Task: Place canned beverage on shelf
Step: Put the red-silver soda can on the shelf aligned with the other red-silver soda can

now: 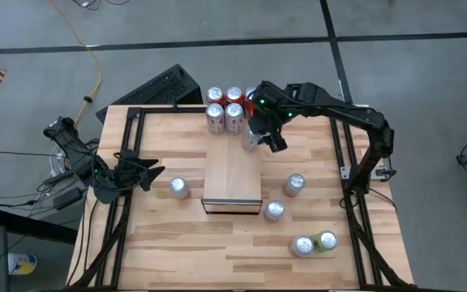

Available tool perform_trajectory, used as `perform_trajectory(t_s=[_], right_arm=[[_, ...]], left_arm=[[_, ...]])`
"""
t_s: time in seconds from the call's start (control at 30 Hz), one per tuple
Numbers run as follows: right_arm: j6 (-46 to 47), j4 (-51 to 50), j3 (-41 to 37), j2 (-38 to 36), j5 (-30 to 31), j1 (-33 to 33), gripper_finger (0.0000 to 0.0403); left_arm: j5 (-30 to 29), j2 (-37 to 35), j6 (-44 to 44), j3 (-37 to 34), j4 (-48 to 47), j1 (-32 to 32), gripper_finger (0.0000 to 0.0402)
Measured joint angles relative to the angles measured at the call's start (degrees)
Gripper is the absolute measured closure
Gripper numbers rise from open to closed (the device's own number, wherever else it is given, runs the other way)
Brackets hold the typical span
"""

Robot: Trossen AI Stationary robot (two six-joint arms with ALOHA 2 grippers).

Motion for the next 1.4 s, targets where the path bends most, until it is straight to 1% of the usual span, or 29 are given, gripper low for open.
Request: perform_trajectory(t_s=[0.13, 0.27, 0.43, 0.6, 0.87, 0.93, 1.0, 1.1, 1.2, 1.3, 1.4], right_arm=[[0.7, -0.4, 0.0, 0.0, 0.3, -0.2, 0.0093], [0.5, -0.3, 0.0, -0.2, 0.4, -0.2, 0.0078], [0.5, 1.7, 0.0, -0.2, 0.7, -0.1, 0.0078], [0.8, 1.9, 0.3, -0.6, 3.7, 0.1, 0.0081], [6.1, -0.3, 9.9, -2.6, 2.9, 1.4, 0.0081], [8.5, -0.2, 11.2, -3.6, 2.9, 1.6, 0.0082], [12.2, -2.6, 11.4, -5.3, 2.9, 1.5, 0.0088], [18.5, -7.6, 11.4, -7.4, 1.8, 1.4, 0.0115], [23.6, -11.5, 11.4, -7.9, 1.7, 2.5, 0.0165], [25.8, -13.3, 10.2, -7.7, 1.8, 4.3, 0.0241], [27.5, -12.0, 4.8, -8.4, 1.8, 5.7, 0.0332]], left_arm=[[-0.1, 0.0, 0.2, 0.0, 0.0, 0.0, 0.0132], [-0.3, 0.0, 0.2, 0.0, 0.0, 0.0, 0.0132], [-0.3, 0.0, 0.6, 0.0, 0.0, 0.0, 0.0132], [-0.3, 0.0, 1.1, 0.0, -0.1, 0.0, 0.0132], [-0.3, 0.0, 2.6, 0.0, -0.4, 0.0, 0.0132], [-0.3, 0.0, 2.5, 0.0, -0.6, 0.0, 0.0132], [-0.3, 0.0, 2.5, 0.0, -0.6, 0.0, 0.0132], [-0.3, 0.0, 2.5, 0.0, -0.6, 0.0, 0.0132], [-0.5, 0.0, 2.4, 0.0, -0.8, 0.0, 0.0132], [-1.2, 0.0, 1.7, 0.0, -1.3, 0.0, 0.0132], [-1.6, 0.0, 1.4, 0.0, -1.5, 0.0, 0.0132]])
